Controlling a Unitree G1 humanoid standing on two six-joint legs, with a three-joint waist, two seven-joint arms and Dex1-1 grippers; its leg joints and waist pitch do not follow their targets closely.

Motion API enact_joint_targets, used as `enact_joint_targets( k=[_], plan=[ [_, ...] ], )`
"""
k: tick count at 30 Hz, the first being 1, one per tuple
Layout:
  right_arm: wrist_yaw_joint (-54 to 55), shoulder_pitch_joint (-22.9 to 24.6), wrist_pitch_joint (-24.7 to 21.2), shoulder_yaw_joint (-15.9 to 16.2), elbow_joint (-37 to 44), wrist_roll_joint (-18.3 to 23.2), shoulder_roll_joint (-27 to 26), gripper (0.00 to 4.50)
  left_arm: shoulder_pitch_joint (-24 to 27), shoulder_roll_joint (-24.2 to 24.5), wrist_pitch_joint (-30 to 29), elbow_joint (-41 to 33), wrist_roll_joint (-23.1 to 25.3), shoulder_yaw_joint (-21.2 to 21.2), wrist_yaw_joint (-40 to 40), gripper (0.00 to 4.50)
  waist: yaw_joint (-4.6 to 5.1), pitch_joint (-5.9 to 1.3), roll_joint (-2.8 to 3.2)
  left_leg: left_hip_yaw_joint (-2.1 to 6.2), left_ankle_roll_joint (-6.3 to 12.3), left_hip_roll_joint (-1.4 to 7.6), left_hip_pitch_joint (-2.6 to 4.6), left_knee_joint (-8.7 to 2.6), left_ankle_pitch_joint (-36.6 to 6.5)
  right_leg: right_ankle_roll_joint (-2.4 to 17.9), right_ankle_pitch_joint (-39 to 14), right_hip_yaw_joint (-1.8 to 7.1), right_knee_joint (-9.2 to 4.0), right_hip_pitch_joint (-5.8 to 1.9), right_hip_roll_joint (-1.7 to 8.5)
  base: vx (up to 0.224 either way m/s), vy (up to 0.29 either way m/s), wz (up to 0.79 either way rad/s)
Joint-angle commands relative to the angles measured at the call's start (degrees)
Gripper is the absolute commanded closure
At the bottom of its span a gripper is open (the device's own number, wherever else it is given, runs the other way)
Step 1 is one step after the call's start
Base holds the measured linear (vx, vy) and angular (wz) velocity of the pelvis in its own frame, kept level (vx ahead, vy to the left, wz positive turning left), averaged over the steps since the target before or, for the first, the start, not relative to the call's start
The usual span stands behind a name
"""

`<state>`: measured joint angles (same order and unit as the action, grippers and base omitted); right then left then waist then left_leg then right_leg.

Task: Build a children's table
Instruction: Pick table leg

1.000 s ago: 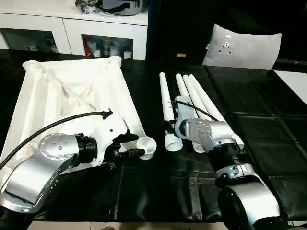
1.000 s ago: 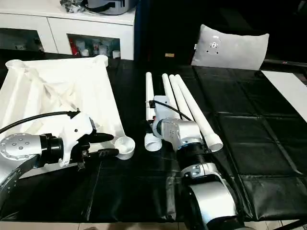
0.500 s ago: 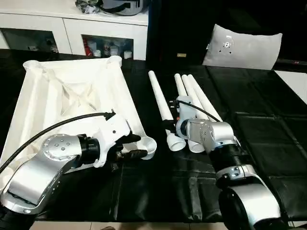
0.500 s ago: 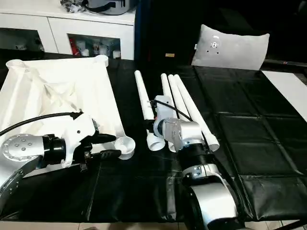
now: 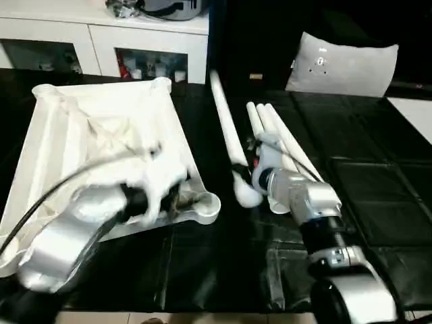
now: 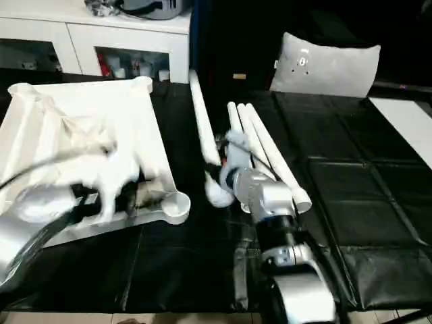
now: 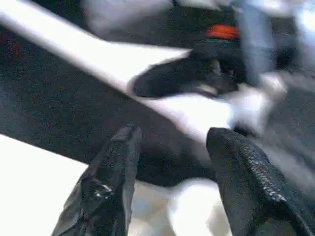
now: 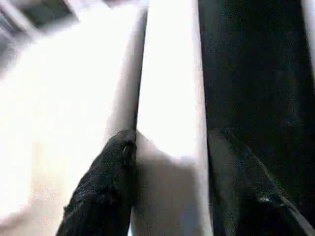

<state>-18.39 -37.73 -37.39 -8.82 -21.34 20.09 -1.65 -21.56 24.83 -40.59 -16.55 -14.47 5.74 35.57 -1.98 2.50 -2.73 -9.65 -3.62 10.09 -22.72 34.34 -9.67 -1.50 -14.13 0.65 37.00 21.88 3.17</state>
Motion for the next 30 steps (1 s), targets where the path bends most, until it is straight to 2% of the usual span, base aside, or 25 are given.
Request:
enact_joint_targets(
  k=[1, 2, 4, 5, 7, 10, 11, 16, 21, 24, 25, 29, 30],
  plan=[
    [-7.62, 1.93, -0.57, -2.25, 7.27, 6.65, 0.85, 2.66, -3.20, -4.66, -3.07, 1.43, -4.00, -5.12, -5.07, 1.71, -0.20, -3.62, 0.99, 0.14, -1.66, 1.94, 1.79, -3.70, -6.30, 10.71, 11.29, 1.10, -3.49, -2.42, 2.52, 0.000, 0.000, 0.00],
    [-8.76, 2.37, -0.70, -2.34, 8.17, 7.45, 0.99, 2.66, -3.70, -5.55, -3.49, 1.53, -4.80, -5.86, -5.59, 1.71, -0.42, -3.60, 0.99, 0.23, -1.39, 2.08, 1.84, -3.68, -6.32, 11.01, 11.25, 1.09, -3.57, -2.40, 2.66, 0.000, 0.000, 0.00],
    [-13.26, 4.39, -1.93, -3.13, 12.16, 11.73, 1.44, 2.66, -5.99, -9.84, -5.24, 2.04, -9.29, -9.40, -7.73, 1.65, -0.72, -3.62, 0.78, 0.32, -0.36, 2.10, 1.65, -3.67, -5.43, 12.35, 11.41, 0.98, -3.56, -2.50, 2.81, 0.000, 0.000, 0.00],
    [-14.88, 5.33, -2.82, -3.71, 13.99, 14.11, 1.69, 2.66, -7.42, -12.28, -6.21, 2.44, -12.16, -11.63, -9.26, 1.65, -0.68, -3.57, 0.54, 0.22, -0.18, 2.01, 1.63, -3.72, -5.52, 12.51, 10.83, 0.95, -3.63, -2.46, 2.69, 0.000, 0.000, 0.00],
    [-16.89, 6.86, -4.51, -4.78, 16.82, 17.88, 2.04, 2.66, -9.92, -16.53, -8.38, 3.26, -17.86, -16.12, -12.48, 1.65, -1.03, -3.43, 0.44, 0.20, 0.03, 2.07, 1.65, -3.57, -6.19, 13.76, 8.99, 0.99, -3.83, -2.51, 2.94, 0.000, 0.000, 0.00],
    [-18.95, 8.78, -7.15, -5.97, 20.64, 22.71, 2.23, 2.66, -13.19, -21.34, -10.07, 4.21, -26.37, -21.35, -15.59, 1.65, -1.41, -3.23, 0.27, 0.16, -0.05, 1.97, 1.70, -3.65, -7.81, 13.86, 4.56, 1.03, -4.30, -2.33, 2.99, 0.000, 0.000, 0.00],
    [-19.57, 9.29, -7.47, -5.84, 21.51, 23.46, 2.28, 2.66, -13.70, -22.10, -10.82, 4.11, -27.58, -21.97, -15.88, 1.65, -1.46, -3.23, 0.25, 0.16, -0.12, 2.03, 1.76, -3.70, -8.12, 13.71, 3.81, 1.02, -4.36, -2.31, 2.99, 0.000, 0.000, 0.00],
    [-21.45, 10.55, -8.47, -4.88, 23.89, 25.68, 2.27, 2.66, -15.16, -24.17, -12.87, 3.87, -29.83, -22.94, -16.42, 1.65, -1.26, -3.02, 0.38, 0.36, -0.84, 2.08, 1.64, -3.92, -9.21, 11.21, -1.84, 1.05, -5.03, -1.98, 3.01, 0.000, 0.000, 0.00],
    [-21.59, 11.48, -8.80, -3.84, 25.47, 27.35, 2.34, 2.66, -15.86, -24.44, -14.74, 3.96, -31.88, -22.53, -18.72, 1.65, -1.44, -3.13, 0.57, 0.48, -1.24, 2.09, 1.64, -3.95, -7.73, 10.57, 0.93, 0.97, -4.77, -1.97, 2.93, 0.000, 0.000, 0.00],
    [-21.41, 11.81, -8.21, -3.01, 25.87, 26.49, 2.66, 2.66, -16.07, -24.42, -15.07, 3.95, -32.51, -22.59, -19.23, 1.65, -1.45, -3.19, 0.59, 0.52, -1.10, 2.09, 1.55, -3.95, -6.70, 10.57, 2.78, 0.90, -4.64, -2.09, 2.91, 0.000, 0.000, 0.00],
    [-21.35, 11.94, -7.84, -2.52, 25.98, 26.07, 2.82, 2.66, -16.19, -24.48, -15.23, 3.87, -32.87, -22.69, -19.42, 1.65, -1.48, -3.25, 0.78, 0.53, -1.22, 2.06, 1.54, -3.90, -5.99, 10.64, 4.26, 0.86, -4.53, -2.16, 2.88, 0.000, 0.000, 0.00],
    [-21.67, 12.66, -7.57, -1.45, 26.81, 25.95, 2.94, 2.66, -16.05, -24.83, -15.14, 3.38, -34.19, -22.73, -18.61, 1.65, -1.48, -3.22, 0.83, 0.51, -1.33, 2.04, 1.55, -3.93, -6.21, 10.64, 4.87, 0.85, -4.56, -2.24, 2.91, 0.000, 0.000, 0.00],
    [-21.83, 12.86, -7.65, -1.25, 27.00, 26.18, 3.00, 2.66, -15.93, -24.81, -14.97, 3.31, -34.62, -22.68, -18.32, 2.21, -1.48, -3.22, 0.77, 0.50, -1.31, 2.08, 1.56, -3.96, -6.34, 10.60, 4.83, 0.85, -4.62, -2.24, 2.92, 0.000, 0.000, 0.00]
  ],
)
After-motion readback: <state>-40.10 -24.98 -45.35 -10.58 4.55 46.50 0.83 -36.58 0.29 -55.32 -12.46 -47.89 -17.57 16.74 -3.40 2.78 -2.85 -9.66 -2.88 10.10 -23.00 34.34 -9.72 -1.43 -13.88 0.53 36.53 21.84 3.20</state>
